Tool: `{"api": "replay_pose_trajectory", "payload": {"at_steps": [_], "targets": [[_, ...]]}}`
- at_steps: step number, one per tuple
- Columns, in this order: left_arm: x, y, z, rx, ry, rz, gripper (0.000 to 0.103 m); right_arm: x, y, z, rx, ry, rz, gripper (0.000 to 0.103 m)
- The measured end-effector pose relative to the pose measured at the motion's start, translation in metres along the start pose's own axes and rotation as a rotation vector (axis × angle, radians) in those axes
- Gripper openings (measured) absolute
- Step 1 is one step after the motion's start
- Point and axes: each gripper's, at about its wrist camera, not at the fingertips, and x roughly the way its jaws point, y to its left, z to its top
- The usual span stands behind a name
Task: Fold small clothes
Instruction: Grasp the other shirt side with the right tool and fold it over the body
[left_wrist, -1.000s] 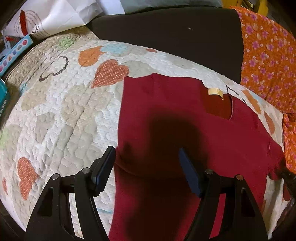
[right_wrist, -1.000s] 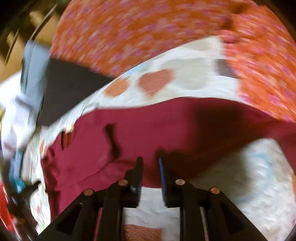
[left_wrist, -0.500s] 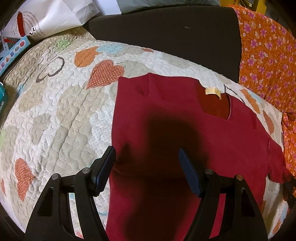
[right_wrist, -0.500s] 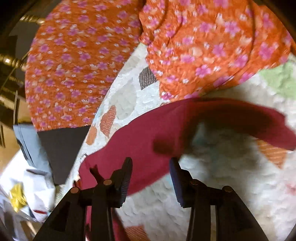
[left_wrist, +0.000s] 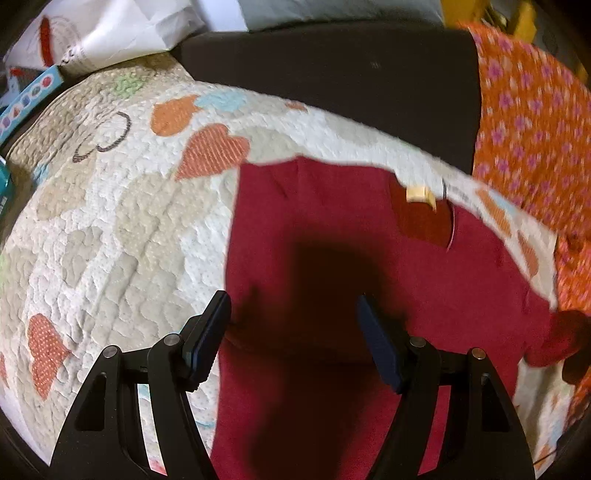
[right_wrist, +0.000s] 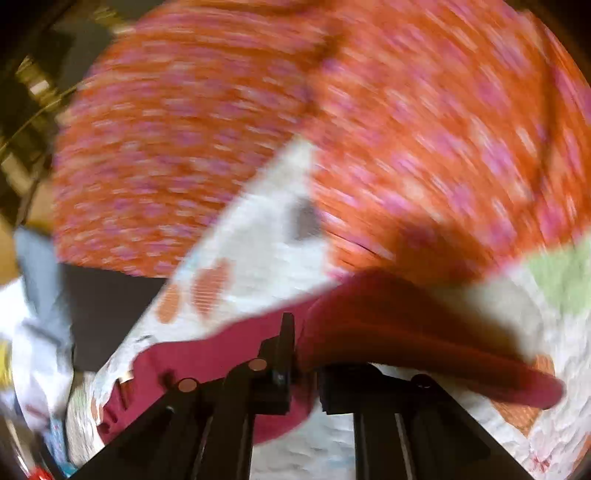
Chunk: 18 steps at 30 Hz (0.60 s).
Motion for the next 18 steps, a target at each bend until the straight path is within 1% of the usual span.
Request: {"api": "replay_pose_trajectory", "payload": {"at_steps": [1,2,3,4,5,7,8,9,10,12,13,15,18], "targets": [[-0.004,0.005,0.004,-0.022,-0.016,-0.011,0.072,-0.004,0.030,-0.001,-0.090,-0.020,0.021,0.009],[-0.010,0.011,0.007,-0.042,-0.036,-0.037,0.072,-0.006,0.059,-0.005,-0.172,-0.025,0.048,0.009],[-0.015,0.015,0.010,-0.059,-0.054,-0.071,0.071,-0.005,0.098,-0.015,-0.262,-0.010,0.110,0.009],[-0.021,0.020,0.014,-0.078,-0.075,-0.120,0.071,-0.001,0.122,-0.024,-0.308,0.008,0.163,0.009],[-0.024,0.022,0.016,-0.088,-0.086,-0.149,0.072,0.005,0.157,-0.040,-0.371,0.044,0.247,0.009],[-0.029,0.027,0.018,-0.107,-0.101,-0.223,0.072,0.023,0.206,-0.072,-0.456,0.123,0.353,0.009],[-0.029,0.027,0.019,-0.111,-0.100,-0.255,0.073,0.039,0.235,-0.097,-0.512,0.191,0.411,0.009],[-0.028,0.027,0.019,-0.109,-0.094,-0.269,0.074,0.054,0.251,-0.116,-0.552,0.254,0.446,0.010],[-0.025,0.025,0.019,-0.101,-0.084,-0.269,0.075,0.071,0.266,-0.136,-0.592,0.337,0.461,0.010],[-0.020,0.020,0.018,-0.086,-0.059,-0.263,0.075,0.101,0.277,-0.169,-0.626,0.483,0.419,0.010],[-0.018,0.018,0.018,-0.080,-0.044,-0.265,0.075,0.106,0.273,-0.176,-0.621,0.506,0.407,0.011],[-0.013,0.014,0.016,-0.075,-0.023,-0.279,0.075,0.098,0.262,-0.179,-0.611,0.495,0.418,0.012],[-0.007,0.004,0.014,-0.061,-0.006,-0.284,0.075,0.076,0.239,-0.169,-0.602,0.458,0.412,0.017]]}}
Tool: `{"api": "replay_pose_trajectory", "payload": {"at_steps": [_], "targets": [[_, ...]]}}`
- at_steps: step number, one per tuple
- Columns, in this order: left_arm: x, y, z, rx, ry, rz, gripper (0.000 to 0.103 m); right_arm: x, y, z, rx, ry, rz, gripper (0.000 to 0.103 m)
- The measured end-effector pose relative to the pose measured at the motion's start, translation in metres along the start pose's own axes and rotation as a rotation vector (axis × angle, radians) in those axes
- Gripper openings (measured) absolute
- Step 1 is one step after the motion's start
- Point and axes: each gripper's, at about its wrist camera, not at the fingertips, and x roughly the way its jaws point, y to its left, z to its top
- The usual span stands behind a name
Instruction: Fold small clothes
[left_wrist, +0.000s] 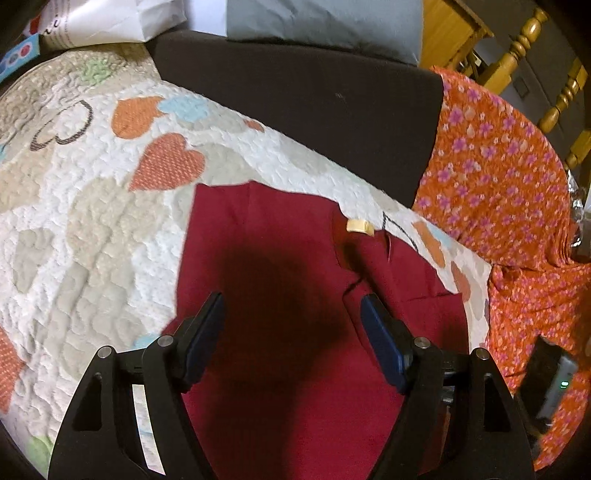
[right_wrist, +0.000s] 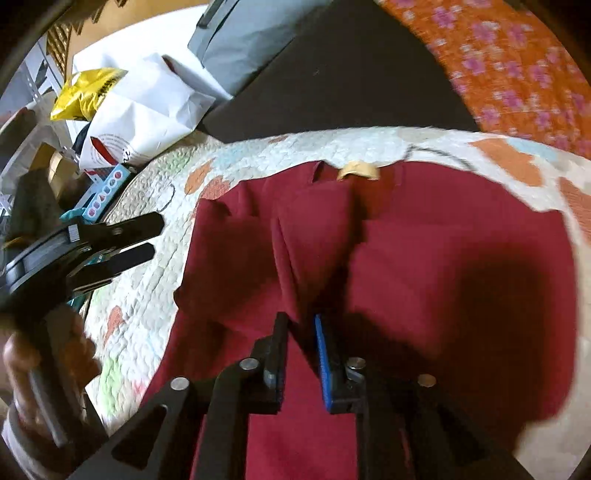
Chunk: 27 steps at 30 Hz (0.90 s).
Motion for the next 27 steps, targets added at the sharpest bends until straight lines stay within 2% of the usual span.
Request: {"api": "replay_pose_trajectory", "payload": {"at_steps": [3,5,8,9,11,16,18,19,20,21,22,24,27], "targets": [[0.011,-0.012,-0.003,0.019,0.027,-0.012,0.075,-0.022,-0.020,-0.011,0.049,-0.015,0.007,0.024],[0.019,-0.022,-0.003,0.015,0.061,-0.051,0.075,-0.028,-0.032,-0.014,0.082,-0.015,0.013,0.025],[0.022,-0.034,0.003,0.009,0.053,-0.081,0.075,-0.035,-0.049,-0.019,0.116,-0.023,0.003,0.026],[0.024,-0.039,0.005,0.012,0.051,-0.082,0.075,-0.037,-0.054,-0.020,0.134,-0.031,0.001,0.026],[0.035,-0.052,0.012,0.015,0.060,-0.082,0.082,-0.040,-0.063,-0.021,0.165,-0.049,0.027,0.026],[0.082,-0.081,0.025,0.005,0.138,-0.044,0.082,-0.041,-0.079,-0.027,0.211,-0.072,0.056,0.026],[0.093,-0.089,0.027,0.023,0.142,-0.049,0.082,-0.039,-0.084,-0.028,0.227,-0.070,0.068,0.026],[0.098,-0.094,0.028,0.036,0.135,-0.037,0.075,-0.040,-0.086,-0.027,0.229,-0.073,0.064,0.026],[0.104,-0.096,0.028,0.040,0.137,-0.021,0.048,-0.040,-0.087,-0.027,0.231,-0.078,0.057,0.026],[0.109,-0.097,0.028,0.041,0.157,-0.019,0.014,-0.042,-0.089,-0.027,0.234,-0.087,0.049,0.026],[0.116,-0.097,0.029,0.037,0.188,-0.016,0.007,-0.045,-0.091,-0.027,0.242,-0.099,0.043,0.026],[0.110,-0.093,0.033,0.019,0.179,-0.017,0.006,-0.049,-0.097,-0.027,0.258,-0.108,0.030,0.026],[0.060,-0.084,0.057,0.023,0.046,-0.065,0.006,-0.054,-0.102,-0.025,0.274,-0.111,0.005,0.026]]}}
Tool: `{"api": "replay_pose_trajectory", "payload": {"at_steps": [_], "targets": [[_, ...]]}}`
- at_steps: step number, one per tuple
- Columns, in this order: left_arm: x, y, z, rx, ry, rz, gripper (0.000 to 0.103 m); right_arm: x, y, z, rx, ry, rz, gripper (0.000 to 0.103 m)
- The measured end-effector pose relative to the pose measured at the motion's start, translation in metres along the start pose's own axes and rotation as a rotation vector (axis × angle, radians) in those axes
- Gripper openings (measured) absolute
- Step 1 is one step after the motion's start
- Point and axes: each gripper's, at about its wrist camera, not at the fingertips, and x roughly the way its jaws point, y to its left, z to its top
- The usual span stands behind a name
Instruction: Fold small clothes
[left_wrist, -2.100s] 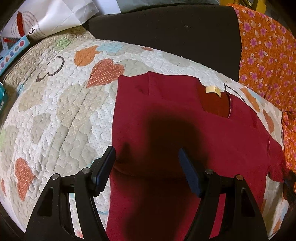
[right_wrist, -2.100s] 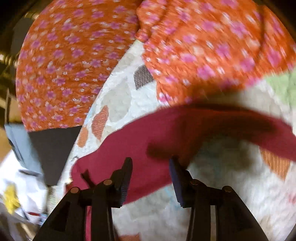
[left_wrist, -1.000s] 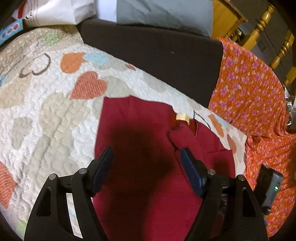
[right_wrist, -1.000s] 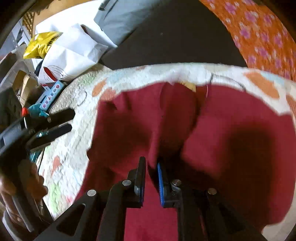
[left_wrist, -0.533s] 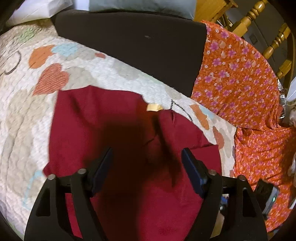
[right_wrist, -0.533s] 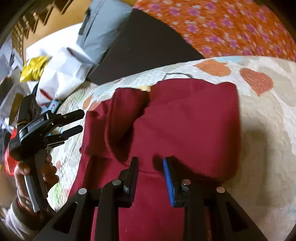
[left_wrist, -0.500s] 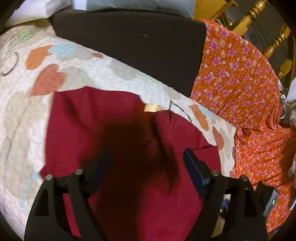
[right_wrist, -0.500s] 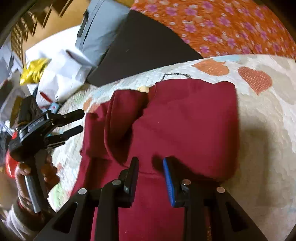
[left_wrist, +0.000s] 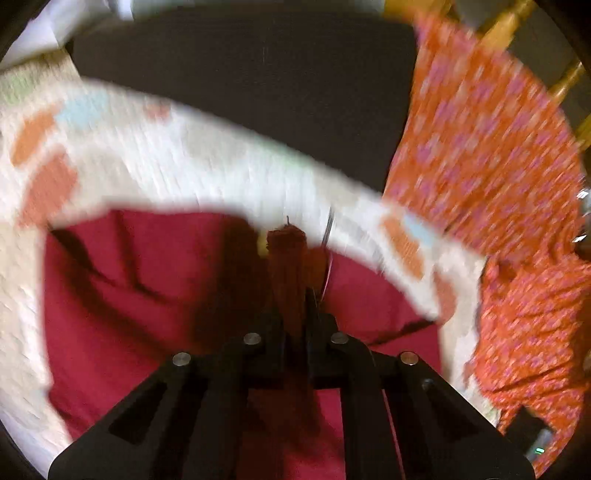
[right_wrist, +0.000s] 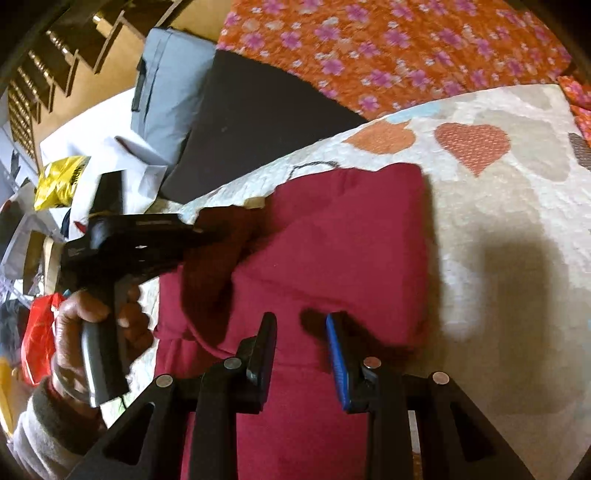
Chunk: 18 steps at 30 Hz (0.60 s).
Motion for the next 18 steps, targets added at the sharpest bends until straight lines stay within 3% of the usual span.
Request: {"api": "replay_pose_trajectory", "payload": {"at_steps": [3,5,10,14,18], "targets": [[-0.054,0.013,0.005,0.025,-0.104,-0.039,0.006,-0.004,0.004,0.005,-0.007,-0.010,-0.003,0.026],[-0.071,0.025,-0.007,0.052,-0.121,0.007,0.006,-0.002,0.009,0.008,-0.021,-0.009,-0.013,0.026],[-0.056,0.087,-0.064,-0.031,-0.016,0.178,0.006,0.025,0.010,0.010,-0.033,0.079,-0.076,0.026],[-0.033,0.115,-0.085,-0.120,0.061,0.180,0.006,0.030,0.015,0.009,-0.049,0.104,-0.098,0.026],[-0.040,0.100,-0.086,-0.039,0.023,0.202,0.006,0.020,0.026,0.017,-0.120,0.054,-0.160,0.026]]}}
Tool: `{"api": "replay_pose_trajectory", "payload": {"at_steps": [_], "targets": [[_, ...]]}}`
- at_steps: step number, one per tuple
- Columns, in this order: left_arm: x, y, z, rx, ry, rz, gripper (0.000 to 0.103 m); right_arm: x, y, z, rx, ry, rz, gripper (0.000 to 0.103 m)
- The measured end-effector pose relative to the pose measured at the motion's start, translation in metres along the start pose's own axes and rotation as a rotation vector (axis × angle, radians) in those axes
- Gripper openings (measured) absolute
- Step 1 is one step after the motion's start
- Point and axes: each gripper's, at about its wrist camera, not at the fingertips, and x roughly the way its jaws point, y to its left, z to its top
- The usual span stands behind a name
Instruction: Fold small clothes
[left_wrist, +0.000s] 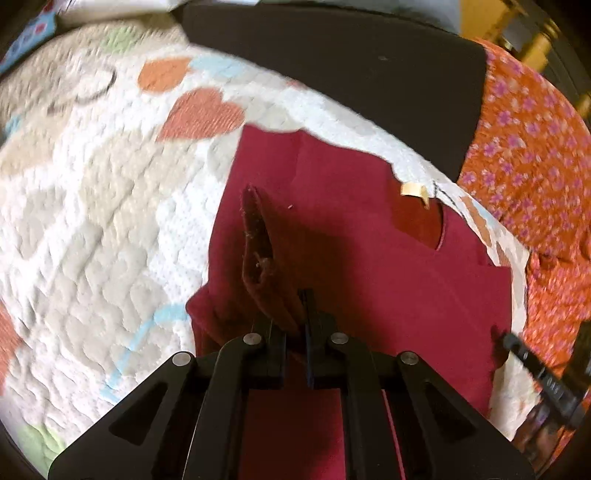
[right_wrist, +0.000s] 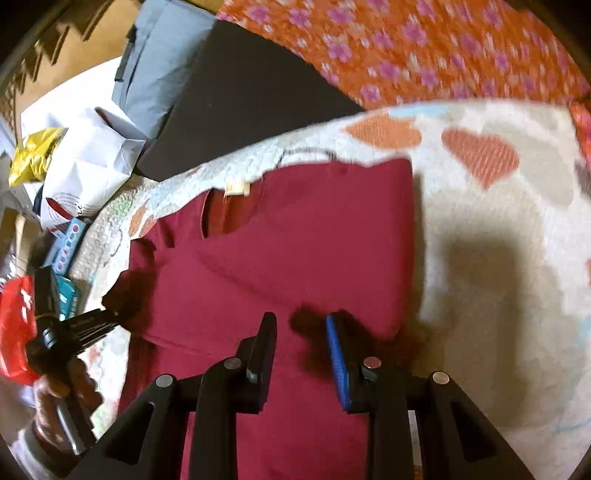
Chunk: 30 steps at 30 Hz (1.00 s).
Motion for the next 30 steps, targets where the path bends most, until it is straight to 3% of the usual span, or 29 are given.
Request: {"api": "replay_pose_trajectory", "payload": {"at_steps": [3,6,8,12,15,19,23,27,30], "targets": [[0.005,-0.002,0.001,0.021,0.001,0.028,0.006,0.006,0.001,0.008,-0.033,-0.005,-0.044,0.026],[0.012,-0.003,0.003,0.037,0.024,0.076,0.020,0.029,-0.005,0.017,-0.050,0.007,-0.144,0.026],[0.006,-0.001,0.005,0.042,0.004,0.108,0.030,0.041,-0.008,0.022,-0.052,0.014,-0.167,0.026],[-0.015,0.010,0.007,0.009,-0.045,0.117,0.034,0.033,-0.001,0.025,-0.056,0.020,-0.195,0.026],[-0.029,0.014,0.005,-0.010,-0.092,0.118,0.050,0.013,0.007,0.016,-0.053,0.017,-0.165,0.026],[-0.030,0.010,0.002,0.008,-0.101,0.120,0.051,-0.001,0.015,-0.001,-0.069,0.014,-0.147,0.026],[-0.005,0.010,-0.001,0.036,-0.039,0.206,0.051,0.015,0.011,-0.015,-0.080,0.060,-0.162,0.026],[0.017,0.018,-0.008,0.026,0.014,0.235,0.051,0.023,0.006,-0.020,-0.071,0.055,-0.159,0.026],[0.015,0.017,-0.010,0.056,-0.056,0.206,0.051,0.017,0.012,-0.019,-0.085,0.064,-0.176,0.026]]}}
